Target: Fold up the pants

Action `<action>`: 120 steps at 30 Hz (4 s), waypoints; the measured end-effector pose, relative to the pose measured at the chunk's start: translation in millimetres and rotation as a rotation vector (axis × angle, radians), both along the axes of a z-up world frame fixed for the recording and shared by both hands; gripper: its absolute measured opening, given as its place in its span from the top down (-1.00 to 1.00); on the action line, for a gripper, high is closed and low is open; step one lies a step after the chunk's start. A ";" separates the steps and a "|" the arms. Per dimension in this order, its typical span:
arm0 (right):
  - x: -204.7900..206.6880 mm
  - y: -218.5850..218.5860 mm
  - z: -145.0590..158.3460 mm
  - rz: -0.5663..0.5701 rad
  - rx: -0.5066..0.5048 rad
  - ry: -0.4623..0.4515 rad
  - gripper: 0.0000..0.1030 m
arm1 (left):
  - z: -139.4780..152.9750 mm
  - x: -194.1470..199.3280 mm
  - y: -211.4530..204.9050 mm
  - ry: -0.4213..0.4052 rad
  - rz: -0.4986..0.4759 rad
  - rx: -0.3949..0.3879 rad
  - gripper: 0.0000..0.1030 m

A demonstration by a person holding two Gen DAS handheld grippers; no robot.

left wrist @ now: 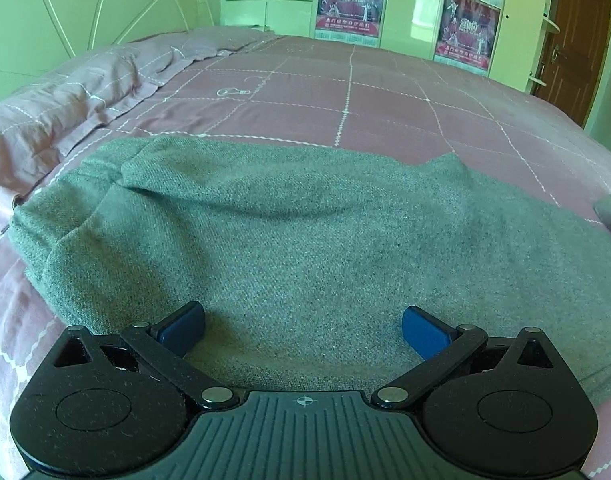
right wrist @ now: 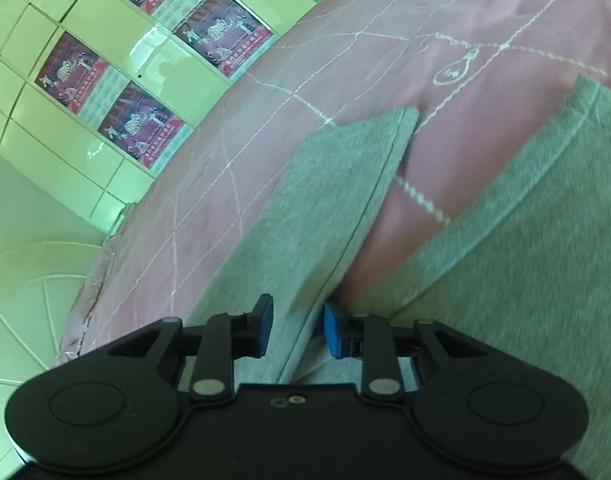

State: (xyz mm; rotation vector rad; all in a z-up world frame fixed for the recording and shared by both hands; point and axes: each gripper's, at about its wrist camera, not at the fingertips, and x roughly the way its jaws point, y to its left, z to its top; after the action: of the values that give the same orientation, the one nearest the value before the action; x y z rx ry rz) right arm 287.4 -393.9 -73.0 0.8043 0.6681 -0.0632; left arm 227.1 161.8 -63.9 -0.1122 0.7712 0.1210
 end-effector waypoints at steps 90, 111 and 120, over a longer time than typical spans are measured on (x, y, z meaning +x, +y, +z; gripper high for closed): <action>-151.6 -81.0 33.8 -0.122 -0.125 -0.101 0.73 | 17.4 -19.6 21.1 0.015 -0.156 -0.054 -1.00; -107.5 111.6 -15.8 0.382 0.313 0.101 0.70 | 18.0 -62.5 18.7 -0.026 0.022 -0.193 -0.85; -107.6 121.1 -19.5 0.378 0.263 0.067 1.00 | 17.4 -64.3 14.0 -0.022 0.018 -0.195 -0.85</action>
State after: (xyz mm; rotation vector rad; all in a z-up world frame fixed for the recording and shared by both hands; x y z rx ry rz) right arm 179.8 -272.9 -92.6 0.9172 0.8942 0.3486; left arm 162.8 175.8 -46.5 -0.3053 0.7591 0.0608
